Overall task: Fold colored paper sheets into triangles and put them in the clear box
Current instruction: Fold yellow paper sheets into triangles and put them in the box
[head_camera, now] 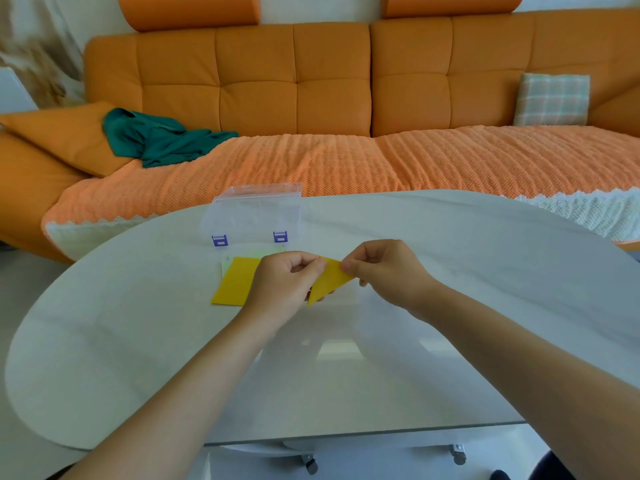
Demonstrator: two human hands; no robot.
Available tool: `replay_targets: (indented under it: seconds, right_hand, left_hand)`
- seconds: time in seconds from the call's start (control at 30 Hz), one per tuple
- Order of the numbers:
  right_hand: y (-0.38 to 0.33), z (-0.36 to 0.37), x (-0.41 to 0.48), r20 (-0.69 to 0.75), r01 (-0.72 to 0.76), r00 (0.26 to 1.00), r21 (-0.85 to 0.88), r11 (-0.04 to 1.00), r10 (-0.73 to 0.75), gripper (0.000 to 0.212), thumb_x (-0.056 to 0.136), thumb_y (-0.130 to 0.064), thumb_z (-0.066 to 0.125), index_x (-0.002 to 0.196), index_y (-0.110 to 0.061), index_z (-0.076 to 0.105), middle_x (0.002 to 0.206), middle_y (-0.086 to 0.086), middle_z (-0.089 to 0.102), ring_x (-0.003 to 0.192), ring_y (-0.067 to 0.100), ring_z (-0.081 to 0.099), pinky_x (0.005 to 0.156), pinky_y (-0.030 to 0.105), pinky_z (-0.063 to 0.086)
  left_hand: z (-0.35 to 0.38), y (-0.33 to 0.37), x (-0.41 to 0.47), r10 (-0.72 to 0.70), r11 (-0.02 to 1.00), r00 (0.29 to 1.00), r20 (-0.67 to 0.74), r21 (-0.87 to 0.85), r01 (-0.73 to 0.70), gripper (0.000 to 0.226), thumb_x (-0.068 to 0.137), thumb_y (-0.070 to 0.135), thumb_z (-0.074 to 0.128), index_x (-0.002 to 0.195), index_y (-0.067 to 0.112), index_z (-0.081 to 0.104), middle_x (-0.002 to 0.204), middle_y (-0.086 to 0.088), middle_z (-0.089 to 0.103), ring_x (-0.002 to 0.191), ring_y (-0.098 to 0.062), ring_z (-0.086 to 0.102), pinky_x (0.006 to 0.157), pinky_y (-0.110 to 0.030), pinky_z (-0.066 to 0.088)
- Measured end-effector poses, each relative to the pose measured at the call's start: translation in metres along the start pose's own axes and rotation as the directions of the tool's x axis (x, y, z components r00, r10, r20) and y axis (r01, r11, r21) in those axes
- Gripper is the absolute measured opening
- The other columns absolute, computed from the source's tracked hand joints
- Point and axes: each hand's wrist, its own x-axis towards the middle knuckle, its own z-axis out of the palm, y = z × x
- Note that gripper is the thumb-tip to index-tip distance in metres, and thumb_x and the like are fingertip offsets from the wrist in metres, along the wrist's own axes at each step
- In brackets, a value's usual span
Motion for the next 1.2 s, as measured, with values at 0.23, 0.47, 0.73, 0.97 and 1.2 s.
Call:
replay_targets:
  seconds: [0.23,0.47,0.73,0.97,1.2]
  right_hand:
    - [0.0,0.002,-0.001,0.044,0.018,0.999,0.016,1.0,-0.018,0.014,0.087,-0.023,0.076,0.074,-0.018,0.073,0.067,-0.003,0.064,0.06,0.008,0.051,0.054,0.02,0.04]
    - [-0.003,0.0,-0.001,0.049,0.038,0.998,0.01,0.999,-0.039,0.01,0.088,-0.026,0.072,0.08,-0.023,0.075,0.079,0.002,0.071,0.065,0.004,0.055,0.056,0.018,0.042]
    - [-0.006,0.002,-0.004,0.007,0.09,0.996,0.045,0.995,-0.09,0.01,0.088,-0.024,0.073,0.079,-0.021,0.076,0.073,0.008,0.068,0.059,0.01,0.05,0.051,0.023,0.04]
    - [-0.008,-0.006,0.004,-0.13,0.05,0.991,0.165,0.985,-0.029,0.014,0.09,-0.02,0.072,0.077,-0.02,0.074,0.07,-0.002,0.066,0.057,0.004,0.052,0.053,0.019,0.04]
    - [-0.007,-0.013,0.011,-0.142,0.017,0.99,0.126,0.992,0.001,0.01,0.09,-0.025,0.073,0.083,-0.019,0.077,0.072,-0.009,0.067,0.056,-0.001,0.054,0.048,0.011,0.041]
  left_hand:
    - [-0.001,0.005,-0.001,-0.007,1.0,1.0,0.024,-0.003,0.007,0.012,0.093,0.018,0.068,0.087,0.012,0.078,0.075,-0.002,0.076,0.069,-0.011,0.073,0.065,-0.027,0.058]
    - [0.0,0.007,-0.005,-0.033,0.999,0.998,0.045,-0.019,0.034,0.014,0.09,0.01,0.067,0.081,0.012,0.077,0.073,-0.006,0.075,0.07,-0.021,0.075,0.071,-0.036,0.063]
    - [0.001,0.01,-0.002,0.066,0.994,0.997,0.033,0.082,-0.068,0.015,0.085,0.014,0.069,0.071,0.017,0.077,0.064,0.0,0.071,0.061,-0.013,0.065,0.071,-0.045,0.063]
    - [-0.015,0.008,0.003,0.026,0.998,0.989,0.145,0.05,-0.034,0.016,0.09,0.003,0.063,0.075,0.003,0.071,0.074,-0.007,0.076,0.074,-0.023,0.076,0.075,-0.04,0.062]
    - [-0.035,-0.003,0.01,0.107,0.975,0.994,0.025,0.194,-0.11,0.015,0.091,0.018,0.065,0.078,0.022,0.073,0.077,0.006,0.075,0.074,-0.017,0.072,0.072,-0.035,0.058]
